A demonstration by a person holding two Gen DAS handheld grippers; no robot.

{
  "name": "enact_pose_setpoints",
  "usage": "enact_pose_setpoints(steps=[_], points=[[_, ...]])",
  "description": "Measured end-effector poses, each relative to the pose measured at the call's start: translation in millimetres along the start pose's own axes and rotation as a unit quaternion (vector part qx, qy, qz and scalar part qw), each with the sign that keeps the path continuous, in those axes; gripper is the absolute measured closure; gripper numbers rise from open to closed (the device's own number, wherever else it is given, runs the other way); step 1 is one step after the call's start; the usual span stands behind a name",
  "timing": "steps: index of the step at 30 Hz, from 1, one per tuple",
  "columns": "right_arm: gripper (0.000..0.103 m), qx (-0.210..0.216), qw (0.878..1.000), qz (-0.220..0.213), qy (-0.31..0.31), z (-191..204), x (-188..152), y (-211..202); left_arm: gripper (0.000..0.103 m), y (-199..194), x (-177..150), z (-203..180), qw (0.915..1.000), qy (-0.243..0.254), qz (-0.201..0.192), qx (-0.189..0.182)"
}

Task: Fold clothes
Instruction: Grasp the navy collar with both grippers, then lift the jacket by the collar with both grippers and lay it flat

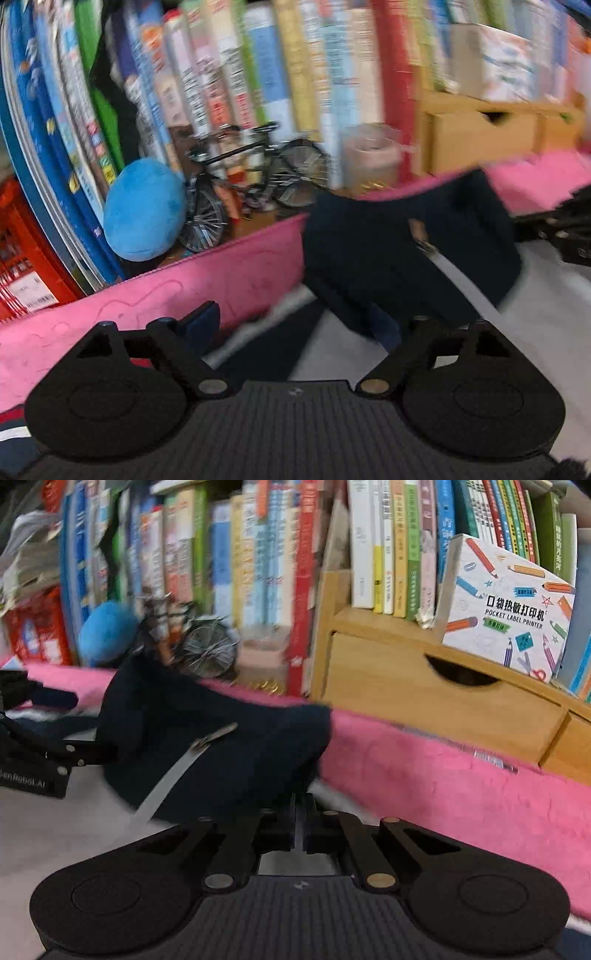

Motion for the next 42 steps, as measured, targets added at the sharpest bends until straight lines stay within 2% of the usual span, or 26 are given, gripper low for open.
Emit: enact_pose_setpoints(steps=[2, 4, 5, 7, 8, 9, 11, 12, 15, 17, 21, 24, 28, 31, 32, 33, 35, 36, 37, 38, 42], points=[[0.098, -0.025, 1.000, -0.011, 0.010, -9.3, 5.2, 9.2, 0.000, 8.3, 2.8, 8.7, 0.9999, -0.013, -0.007, 0.006], [0.095, -0.063, 0.997, -0.015, 0.031, -22.6, 10.1, 21.4, 0.000, 11.0, 6.1, 18.1, 0.9994, -0.026, -0.015, 0.016], [0.098, -0.050, 0.997, -0.013, 0.061, -32.8, 12.8, 23.2, 0.000, 11.3, 7.5, 23.7, 0.9989, -0.034, -0.019, 0.027], [0.095, -0.040, 0.993, -0.024, 0.107, -46.5, 12.1, 17.2, 0.000, 13.6, 10.3, 32.0, 0.9983, -0.048, -0.019, 0.027], [0.095, -0.036, 0.992, -0.048, 0.110, -45.9, 9.9, 7.0, 0.000, 14.7, 11.1, 35.6, 0.9981, -0.054, -0.018, 0.024], [0.095, -0.018, 0.992, -0.082, 0.095, -38.1, 6.9, -8.7, 0.000, 15.3, 11.7, 38.3, 0.9979, -0.058, -0.018, 0.021], [0.093, 0.039, 0.992, -0.118, 0.039, -14.7, 0.2, -38.4, 0.000, 15.9, 11.9, 42.7, 0.9975, -0.066, -0.017, 0.017], [0.093, 0.067, 0.991, -0.113, 0.007, -1.0, -1.7, -45.2, 0.000, 15.8, 11.8, 44.5, 0.9973, -0.070, -0.016, 0.015], [0.093, 0.093, 0.992, -0.054, -0.062, 38.7, -5.0, -28.9, 0.000, 15.2, 14.9, 43.7, 0.9969, -0.075, -0.014, 0.019], [0.098, 0.065, 0.995, -0.013, -0.073, 42.9, -2.7, -1.0, 0.000, 14.2, 16.5, 42.8, 0.9969, -0.072, -0.015, 0.028], [0.102, -0.018, 0.999, -0.025, -0.016, 6.8, 17.5, 34.3, 0.000, 13.6, 20.5, 39.1, 0.9971, -0.064, -0.015, 0.038], [0.103, 0.005, 0.999, -0.018, 0.031, -19.0, 31.8, 49.9, 0.000, 14.2, 22.1, 41.6, 0.9970, -0.070, -0.012, 0.033], [0.103, -0.006, 1.000, -0.020, 0.020, -17.5, 41.0, 57.1, 0.000, 16.7, 23.3, 44.7, 0.9961, -0.080, -0.009, 0.036], [0.103, 0.021, 0.999, -0.021, 0.046, -26.9, 40.8, 57.4, 0.001, 18.0, 23.5, 48.4, 0.9940, -0.094, -0.004, 0.057], [0.103, 0.032, 0.998, -0.021, 0.054, -30.3, 39.6, 56.2, 0.007, 20.3, 23.7, 50.8, 0.9923, -0.102, 0.005, 0.071], [0.103, 0.043, 0.997, -0.022, 0.063, -33.6, 38.5, 55.1, 0.007, 22.2, 23.8, 53.3, 0.9909, -0.110, 0.013, 0.077], [0.102, 0.063, 0.994, -0.040, 0.079, -38.7, 35.7, 46.8, 0.010, 22.0, 23.8, 56.6, 0.9906, -0.119, 0.011, 0.066], [0.099, 0.072, 0.991, -0.063, 0.092, -44.0, 31.0, 36.2, 0.010, 22.0, 23.8, 57.7, 0.9905, -0.122, 0.010, 0.063], [0.092, 0.079, 0.989, -0.085, 0.094, -46.3, 26.2, 23.5, 0.010, 22.0, 24.1, 58.0, 0.9904, -0.123, 0.011, 0.061], [0.084, 0.087, 0.986, -0.105, 0.093, -47.7, 21.4, 10.6, 0.010, 21.8, 24.4, 58.1, 0.9904, -0.123, 0.011, 0.061], [0.081, 0.069, 0.995, -0.070, 0.005, -23.7, 10.2, -6.3, 0.010, 20.6, 25.9, 59.3, 0.9901, -0.127, 0.010, 0.058]])
Point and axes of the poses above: each gripper's, at about its wrist camera, not at the fingertips, and y roughly the way its jaws point, z to its left, x to its top, the point moved 4 cm from there along y, roughly the way its jaws point, and after that the axes turned 11 degrees about z, right-handed, at the moved point
